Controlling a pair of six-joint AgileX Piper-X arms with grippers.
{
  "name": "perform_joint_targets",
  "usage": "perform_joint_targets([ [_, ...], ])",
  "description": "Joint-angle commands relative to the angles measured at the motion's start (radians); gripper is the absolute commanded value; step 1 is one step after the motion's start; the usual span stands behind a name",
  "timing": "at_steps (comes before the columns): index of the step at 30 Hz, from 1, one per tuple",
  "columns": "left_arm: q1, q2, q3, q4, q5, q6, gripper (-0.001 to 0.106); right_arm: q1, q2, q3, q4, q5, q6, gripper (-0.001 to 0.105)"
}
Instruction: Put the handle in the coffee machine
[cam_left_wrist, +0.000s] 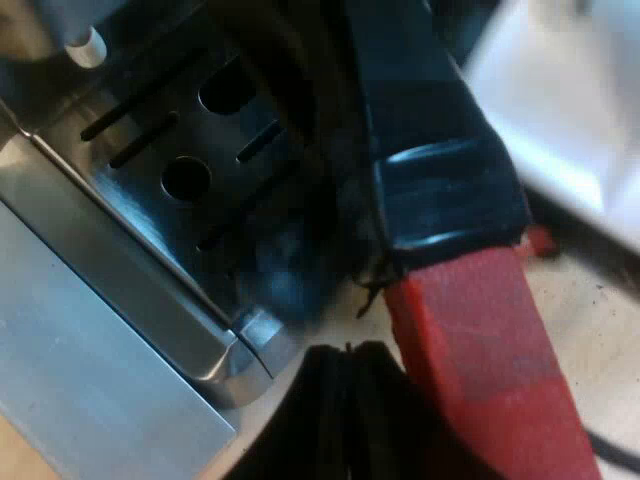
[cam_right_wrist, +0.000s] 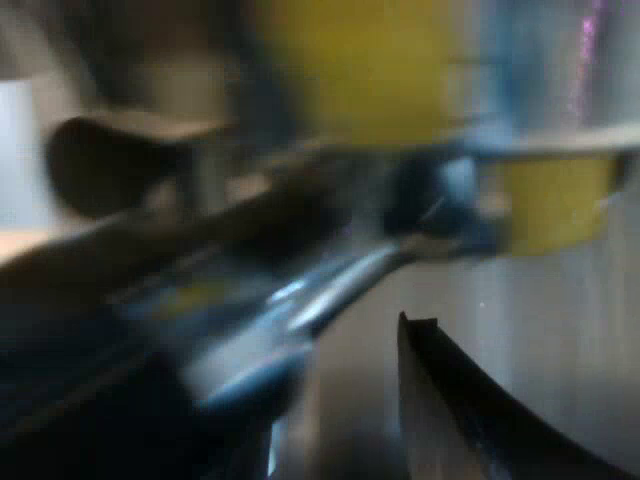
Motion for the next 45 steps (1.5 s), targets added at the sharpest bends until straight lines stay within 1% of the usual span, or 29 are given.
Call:
perform_joint_targets([
  [1,-0.027,-0.015,0.012,0.018,0.044,-0.05,0.0,0.013,-0.037,-0.002,0.001,-0.033,0.007,0.036],
  [2,-0.027,-0.015,0.012,0.019,0.052,-0.05,0.0,0.048,-0.092,0.1,0.084,-0.063,0.095,0.036],
  [3,-0.027,-0.015,0.012,0.014,0.051,-0.05,0.0,0.056,-0.113,0.123,0.097,-0.077,0.108,0.036],
  [7,-0.027,-0.015,0.012,-0.008,0.05,-0.05,0.0,0.074,-0.158,0.169,0.144,-0.091,0.115,0.036],
  [8,-0.027,-0.015,0.012,-0.012,0.05,-0.05,0.0,0.091,-0.211,0.217,0.225,-0.103,0.143,0.036],
  [9,-0.027,-0.015,0.012,-0.012,0.05,-0.05,0.0,0.101,-0.24,0.237,0.275,-0.112,0.171,0.036],
  [12,-0.027,-0.015,0.012,-0.012,0.05,-0.057,0.0,0.121,-0.298,0.281,0.369,-0.149,0.218,0.036],
  [14,-0.027,-0.015,0.012,-0.02,0.05,-0.103,0.0,0.144,-0.351,0.317,0.448,-0.16,0.24,0.036],
  [17,-0.027,-0.015,0.012,-0.04,0.05,-0.129,0.0,0.174,-0.429,0.36,0.519,-0.171,0.25,0.036],
  [18,-0.027,-0.015,0.012,-0.043,0.048,-0.134,0.0,0.183,-0.441,0.365,0.532,-0.172,0.254,0.036],
  [19,-0.027,-0.018,0.012,-0.05,0.042,-0.148,0.0,0.204,-0.475,0.375,0.553,-0.171,0.277,0.036],
  [22,-0.027,-0.018,0.012,-0.063,0.034,-0.181,0.0,0.243,-0.538,0.381,0.614,-0.171,0.288,0.036],
  [23,-0.027,-0.018,0.012,-0.064,0.034,-0.19,0.0,0.265,-0.581,0.381,0.658,-0.171,0.288,0.036],
  [26,-0.037,-0.018,0.012,-0.061,0.017,-0.197,0.0,0.29,-0.641,0.381,0.721,-0.171,0.288,0.036],
  [27,-0.043,-0.018,0.012,-0.051,0.003,-0.202,0.0,0.303,-0.698,0.381,0.766,-0.171,0.288,0.036],
  [30,-0.061,-0.04,0.035,-0.064,0.003,-0.211,0.0,0.311,-0.782,0.381,0.862,-0.171,0.293,0.037],
  [31,-0.064,-0.043,0.04,-0.067,0.0,-0.214,0.0,0.31,-0.809,0.381,0.879,-0.171,0.294,0.038],
  [32,-0.071,-0.051,0.052,-0.07,-0.001,-0.224,0.0,0.31,-0.842,0.381,0.907,-0.171,0.293,0.041],
  [33,-0.074,-0.055,0.065,-0.07,-0.001,-0.225,0.0,0.31,-0.882,0.381,0.935,-0.171,0.293,0.047],
  [36,-0.085,-0.061,0.095,-0.072,-0.003,-0.225,0.0,0.31,-0.968,0.381,1.007,-0.171,0.293,0.058],
  [39,-0.088,-0.078,0.121,-0.074,-0.003,-0.222,0.0,0.31,-1.027,0.381,1.068,-0.171,0.293,0.058],
  [42,-0.092,-0.098,0.138,-0.094,0.005,-0.222,0.0,0.31,-1.08,0.377,1.164,-0.169,0.365,0.058],
  [43,-0.099,-0.1,0.138,-0.102,0.011,-0.222,0.0,0.309,-1.095,0.378,1.189,-0.164,0.4,0.058],
  [45,-0.137,-0.106,0.138,-0.114,0.012,-0.222,0.0,0.309,-1.116,0.373,1.243,-0.168,0.447,0.058],
])
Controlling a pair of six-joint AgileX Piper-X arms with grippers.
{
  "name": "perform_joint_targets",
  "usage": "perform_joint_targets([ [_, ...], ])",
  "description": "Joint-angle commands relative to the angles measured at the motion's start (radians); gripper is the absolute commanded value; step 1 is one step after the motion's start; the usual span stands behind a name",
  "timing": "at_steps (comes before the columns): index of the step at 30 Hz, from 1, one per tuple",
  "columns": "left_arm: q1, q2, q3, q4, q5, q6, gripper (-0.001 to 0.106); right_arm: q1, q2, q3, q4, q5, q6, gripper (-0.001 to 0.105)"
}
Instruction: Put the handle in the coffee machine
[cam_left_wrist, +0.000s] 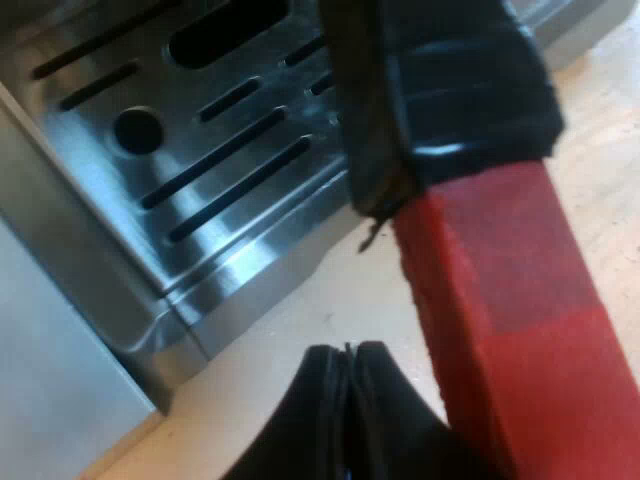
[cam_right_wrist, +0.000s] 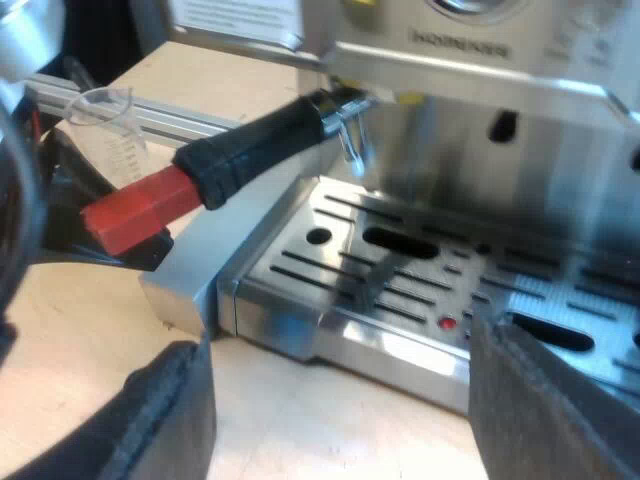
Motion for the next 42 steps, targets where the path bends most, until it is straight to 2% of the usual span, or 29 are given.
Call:
perform_joint_targets([
  [1,-0.056,-0.014,0.004,0.001,0.06,-0.006,0.0,-0.001,-0.017,-0.012,0.054,0.0,0.044,0.058],
  [4,-0.102,-0.014,0.004,-0.007,0.055,-0.006,0.0,-0.001,-0.018,-0.014,0.09,0.0,0.071,0.058],
  [6,-0.122,-0.014,0.004,-0.02,0.028,-0.006,0.0,-0.001,-0.018,-0.014,0.094,-0.001,0.103,0.058],
  [14,-0.14,-0.014,0.004,-0.117,0.017,-0.022,0.0,-0.001,-0.018,-0.014,0.093,-0.001,0.137,0.058],
  [15,-0.157,-0.014,-0.001,-0.138,0.016,-0.092,0.0,-0.001,-0.018,-0.014,0.093,-0.004,0.147,0.058],
  [17,-0.174,-0.014,-0.003,-0.158,0.016,-0.136,0.0,-0.001,-0.018,-0.014,0.093,-0.004,0.152,0.058],
  [25,-0.259,-0.014,-0.02,-0.183,0.019,-0.166,0.0,-0.001,-0.018,-0.014,0.093,-0.004,0.152,0.058],
  [27,-0.268,-0.014,-0.019,-0.22,0.081,-0.205,0.0,-0.001,-0.018,-0.014,0.093,-0.004,0.152,0.058],
  [29,-0.268,-0.014,-0.019,-0.265,0.108,-0.25,0.0,-0.001,-0.014,-0.014,0.093,-0.004,0.152,0.058],
  [33,-0.268,-0.014,-0.019,-0.296,0.104,-0.26,0.0,-0.001,-0.014,-0.014,0.093,-0.004,0.152,0.058],
  [37,-0.23,-0.014,-0.019,-0.191,0.083,-0.171,0.0,-0.001,-0.014,-0.014,0.093,-0.004,0.152,0.058],
  [42,-0.136,-0.046,-0.019,-0.009,-0.048,0.018,0.0,-0.001,-0.014,-0.014,0.093,0.004,0.152,0.058],
])
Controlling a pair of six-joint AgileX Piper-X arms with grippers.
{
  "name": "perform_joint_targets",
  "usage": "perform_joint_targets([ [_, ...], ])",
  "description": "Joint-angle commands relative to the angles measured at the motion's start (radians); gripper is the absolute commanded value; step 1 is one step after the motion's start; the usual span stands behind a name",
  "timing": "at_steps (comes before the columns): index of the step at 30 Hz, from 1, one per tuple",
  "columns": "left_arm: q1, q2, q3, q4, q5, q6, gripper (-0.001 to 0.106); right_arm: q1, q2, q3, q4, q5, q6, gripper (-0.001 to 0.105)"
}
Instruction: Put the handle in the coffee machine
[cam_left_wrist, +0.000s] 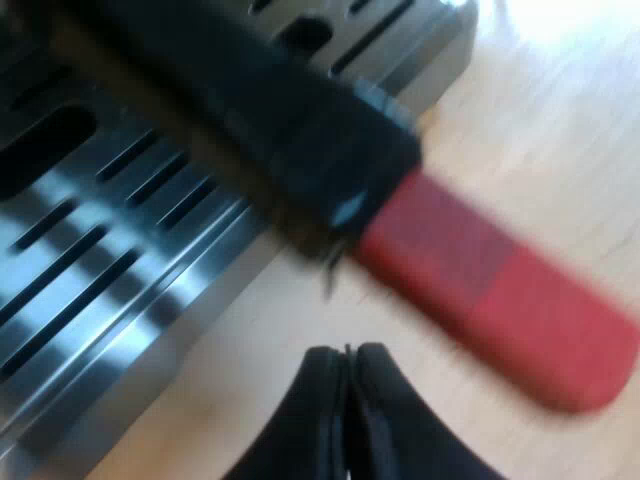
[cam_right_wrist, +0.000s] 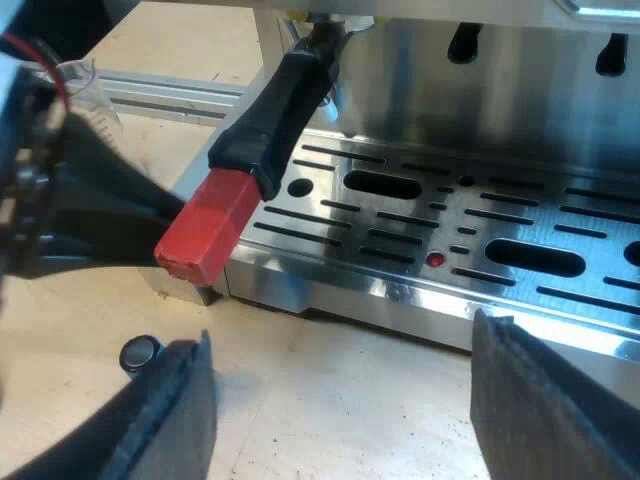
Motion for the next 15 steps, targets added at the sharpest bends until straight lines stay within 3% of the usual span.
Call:
perform_joint_targets([
  [1,0.041,-0.032,-0.011,0.061,-0.032,0.089,0.0,-0.005,0.0,-0.011,0.0,0.005,0.001,0.058],
  [3,0.092,-0.072,-0.011,0.098,-0.059,0.129,0.0,-0.03,0.0,-0.011,0.0,-0.013,0.001,0.058],
  [7,0.151,-0.145,-0.011,0.132,-0.058,0.135,0.003,-0.123,0.0,-0.016,0.0,-0.12,0.001,0.058],
  [10,0.182,-0.199,-0.013,0.159,-0.058,0.135,0.017,-0.188,0.0,-0.022,0.0,-0.214,-0.019,0.058],
  [11,0.199,-0.224,-0.02,0.188,-0.058,0.132,0.03,-0.197,0.0,-0.024,0.002,-0.226,-0.034,0.058],
  [12,0.219,-0.252,-0.03,0.222,-0.058,0.123,0.041,-0.243,0.0,-0.034,0.01,-0.257,-0.1,0.058],
  [15,0.263,-0.308,-0.05,0.261,-0.058,0.105,0.057,-0.291,0.0,-0.066,0.035,-0.303,-0.129,0.058],
])
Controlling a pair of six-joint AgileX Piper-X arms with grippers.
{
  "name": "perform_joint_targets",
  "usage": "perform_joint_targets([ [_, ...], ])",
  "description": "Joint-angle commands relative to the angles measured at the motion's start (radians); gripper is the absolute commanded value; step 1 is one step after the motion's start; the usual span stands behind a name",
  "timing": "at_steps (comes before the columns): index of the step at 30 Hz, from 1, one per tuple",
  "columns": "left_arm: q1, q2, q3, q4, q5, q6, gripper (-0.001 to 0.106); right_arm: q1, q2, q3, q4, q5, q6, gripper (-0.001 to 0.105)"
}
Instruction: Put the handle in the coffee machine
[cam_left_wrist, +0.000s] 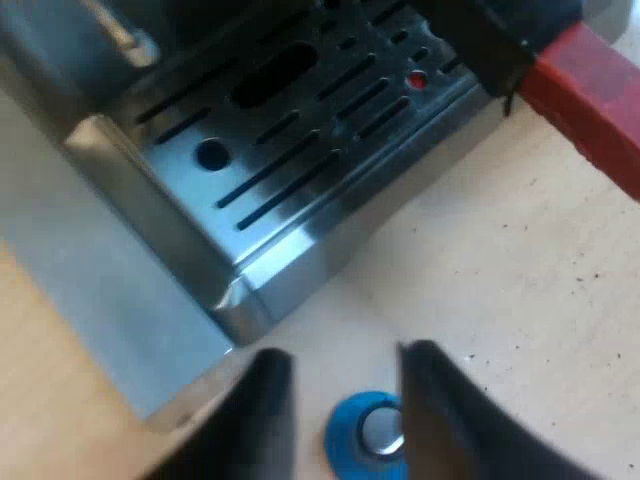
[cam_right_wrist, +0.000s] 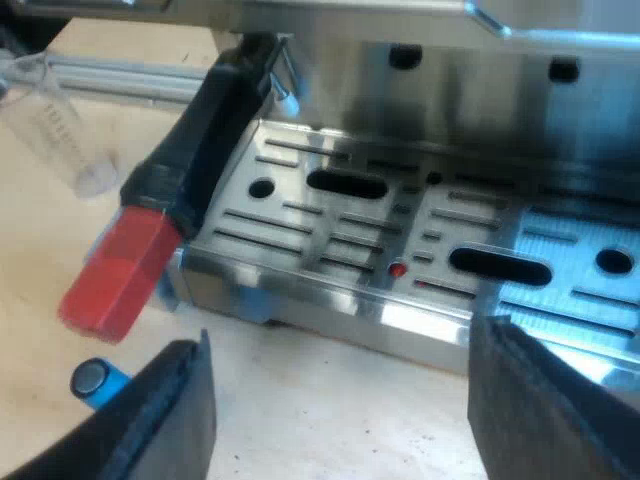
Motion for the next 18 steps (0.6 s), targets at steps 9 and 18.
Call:
perform_joint_targets([
  [9,0.122,-0.145,-0.188,0.025,-0.002,-0.07,0.058,-0.197,-0.003,-0.261,0.257,-0.073,-0.205,0.058],
  [18,0.132,-0.156,-0.353,-0.002,-0.002,-0.14,0.058,-0.583,-0.054,-0.394,0.32,-0.196,-0.272,0.058],
])
